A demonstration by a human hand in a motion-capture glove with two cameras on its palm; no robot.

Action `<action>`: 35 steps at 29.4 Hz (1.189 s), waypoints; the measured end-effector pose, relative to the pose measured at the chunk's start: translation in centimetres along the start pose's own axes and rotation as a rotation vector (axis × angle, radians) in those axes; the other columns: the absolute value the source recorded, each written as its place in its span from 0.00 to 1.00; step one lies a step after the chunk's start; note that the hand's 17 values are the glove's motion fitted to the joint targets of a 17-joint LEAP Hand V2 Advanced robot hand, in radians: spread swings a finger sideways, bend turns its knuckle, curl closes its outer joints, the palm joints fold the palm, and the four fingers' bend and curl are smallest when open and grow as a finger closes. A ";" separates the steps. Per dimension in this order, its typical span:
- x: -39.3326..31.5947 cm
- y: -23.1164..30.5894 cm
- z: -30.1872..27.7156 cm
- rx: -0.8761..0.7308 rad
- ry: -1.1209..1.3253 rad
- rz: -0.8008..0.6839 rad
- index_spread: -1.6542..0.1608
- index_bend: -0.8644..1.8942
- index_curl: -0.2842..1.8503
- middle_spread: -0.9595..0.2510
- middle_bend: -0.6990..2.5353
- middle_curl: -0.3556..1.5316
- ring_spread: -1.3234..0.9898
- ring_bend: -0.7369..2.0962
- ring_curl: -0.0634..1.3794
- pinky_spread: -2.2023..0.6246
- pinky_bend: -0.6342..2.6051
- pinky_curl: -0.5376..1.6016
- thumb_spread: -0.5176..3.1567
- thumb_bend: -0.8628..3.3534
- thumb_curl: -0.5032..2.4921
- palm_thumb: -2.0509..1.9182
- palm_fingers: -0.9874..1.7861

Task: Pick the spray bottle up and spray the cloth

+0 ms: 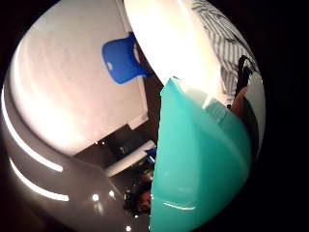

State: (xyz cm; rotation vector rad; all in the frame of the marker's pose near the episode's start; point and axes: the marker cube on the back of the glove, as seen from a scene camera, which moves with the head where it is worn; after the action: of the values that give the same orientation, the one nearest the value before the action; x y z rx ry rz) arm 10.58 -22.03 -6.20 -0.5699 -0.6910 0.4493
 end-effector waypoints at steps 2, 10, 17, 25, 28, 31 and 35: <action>-0.9 -0.3 0.5 0.035 -0.109 -0.042 0.74 0.44 0.41 0.65 0.37 0.45 0.49 0.46 0.35 0.71 0.32 0.42 0.25 0.20 0.42 0.75 0.84; -5.5 -2.2 2.3 0.292 -0.509 -0.303 0.74 0.44 0.41 0.66 0.38 0.46 0.49 0.46 0.35 0.72 0.32 0.42 0.25 0.20 0.42 0.75 0.84; -10.0 -4.2 3.8 0.528 -0.628 -0.464 0.74 0.44 0.41 0.66 0.37 0.46 0.49 0.46 0.35 0.72 0.32 0.43 0.26 0.20 0.42 0.75 0.83; -12.9 -7.5 4.7 0.696 -0.498 -0.515 0.74 0.44 0.41 0.66 0.36 0.45 0.49 0.46 0.35 0.72 0.32 0.43 0.26 0.20 0.42 0.75 0.83; -12.7 -8.5 4.6 0.721 -0.474 -0.500 0.74 0.44 0.41 0.66 0.36 0.46 0.50 0.46 0.35 0.72 0.32 0.43 0.26 0.20 0.42 0.75 0.83; -12.4 -9.4 4.7 0.711 -0.491 -0.480 0.74 0.44 0.41 0.66 0.36 0.46 0.50 0.45 0.35 0.72 0.32 0.43 0.27 0.20 0.42 0.75 0.83; -13.0 -9.4 4.4 0.694 -0.507 -0.480 0.74 0.44 0.41 0.66 0.36 0.46 0.50 0.46 0.35 0.72 0.32 0.43 0.27 0.20 0.42 0.75 0.83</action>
State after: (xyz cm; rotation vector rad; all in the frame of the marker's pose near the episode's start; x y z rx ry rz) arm 0.41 -34.93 -3.63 0.3815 -1.0527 0.3486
